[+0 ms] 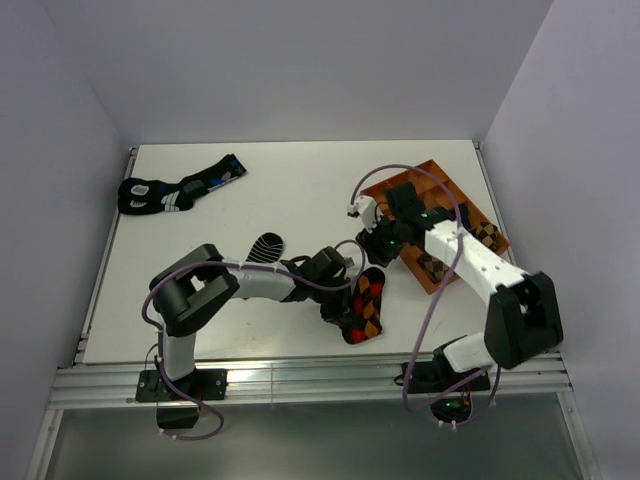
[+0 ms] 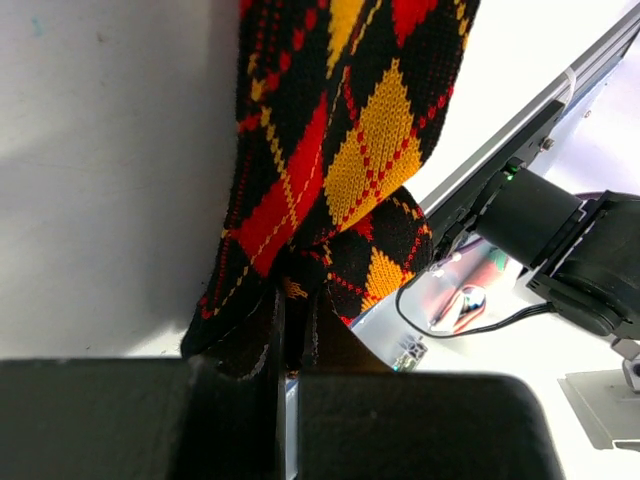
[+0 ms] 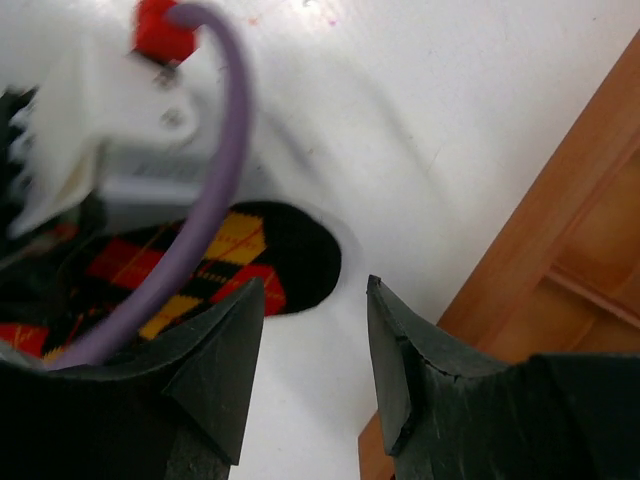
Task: Roll the socks
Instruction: Roll the sock at the center of the board.
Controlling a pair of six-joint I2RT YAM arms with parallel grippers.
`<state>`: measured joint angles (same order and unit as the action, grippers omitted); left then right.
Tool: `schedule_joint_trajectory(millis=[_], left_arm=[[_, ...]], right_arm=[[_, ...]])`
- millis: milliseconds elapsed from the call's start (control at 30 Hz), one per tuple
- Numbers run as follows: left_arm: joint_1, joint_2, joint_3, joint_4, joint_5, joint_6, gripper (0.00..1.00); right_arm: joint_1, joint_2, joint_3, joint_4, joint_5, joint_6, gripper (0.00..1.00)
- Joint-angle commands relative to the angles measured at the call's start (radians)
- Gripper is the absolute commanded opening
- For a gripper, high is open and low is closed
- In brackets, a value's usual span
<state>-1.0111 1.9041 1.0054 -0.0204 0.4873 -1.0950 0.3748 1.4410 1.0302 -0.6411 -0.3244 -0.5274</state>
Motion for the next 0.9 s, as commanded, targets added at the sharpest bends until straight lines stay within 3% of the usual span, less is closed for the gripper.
schedule_joint_trajectory(millis=[0, 200, 367, 867], left_arm=[[0.006, 0.047, -0.010, -0.141, -0.024, 0.012, 0.00], [0.022, 0.070, 0.022, -0.162, -0.012, 0.020, 0.00], [0.032, 0.093, 0.053, -0.182, 0.000, 0.021, 0.00], [0.057, 0.131, 0.101, -0.211, 0.028, 0.032, 0.00]], right_arm=[[-0.025, -0.163, -0.068, -0.034, -0.085, -0.104, 0.53], [-0.059, -0.316, -0.146, -0.242, -0.272, -0.414, 0.56], [-0.053, -0.283, -0.157, -0.439, -0.386, -0.672, 0.57], [0.285, -0.381, -0.392, -0.103, -0.188, -0.514, 0.61]])
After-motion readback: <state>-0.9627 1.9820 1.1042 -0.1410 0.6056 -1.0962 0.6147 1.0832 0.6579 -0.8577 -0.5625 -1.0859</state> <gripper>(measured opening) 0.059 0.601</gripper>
